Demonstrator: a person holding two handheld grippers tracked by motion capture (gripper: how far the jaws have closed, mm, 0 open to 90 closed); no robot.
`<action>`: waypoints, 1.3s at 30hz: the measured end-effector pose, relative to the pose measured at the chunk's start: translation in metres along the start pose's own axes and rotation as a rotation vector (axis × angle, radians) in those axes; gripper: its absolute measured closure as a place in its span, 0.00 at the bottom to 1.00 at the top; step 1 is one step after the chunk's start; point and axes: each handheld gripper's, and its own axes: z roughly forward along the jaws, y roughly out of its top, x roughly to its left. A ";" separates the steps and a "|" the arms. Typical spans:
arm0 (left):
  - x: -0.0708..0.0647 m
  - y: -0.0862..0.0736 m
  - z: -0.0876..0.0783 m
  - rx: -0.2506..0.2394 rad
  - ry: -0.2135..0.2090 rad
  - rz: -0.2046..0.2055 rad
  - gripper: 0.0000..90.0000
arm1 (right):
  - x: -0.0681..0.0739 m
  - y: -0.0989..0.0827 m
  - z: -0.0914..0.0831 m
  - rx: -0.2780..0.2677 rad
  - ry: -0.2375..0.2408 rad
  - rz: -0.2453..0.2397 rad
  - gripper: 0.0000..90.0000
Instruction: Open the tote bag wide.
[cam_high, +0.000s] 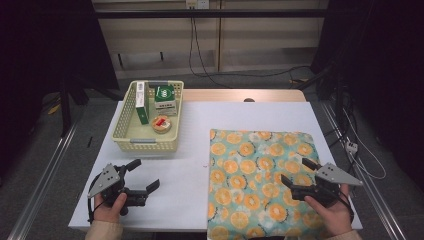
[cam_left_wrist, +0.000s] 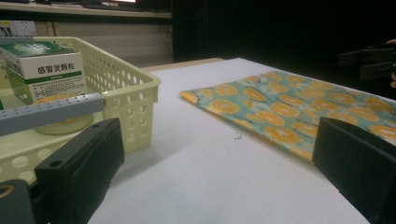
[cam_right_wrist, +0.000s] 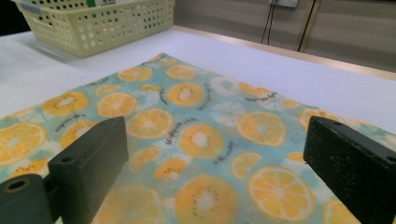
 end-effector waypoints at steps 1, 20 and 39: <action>0.000 0.000 0.000 -0.001 0.000 -0.003 0.02 | 0.000 0.000 0.000 0.000 0.000 0.000 0.07; -0.003 0.000 0.005 0.005 -0.013 -0.001 0.02 | 0.038 0.042 0.062 0.160 0.174 -0.065 0.10; -0.001 0.000 0.003 0.006 -0.015 -0.001 0.02 | 0.143 0.033 0.142 0.309 0.388 -0.155 0.19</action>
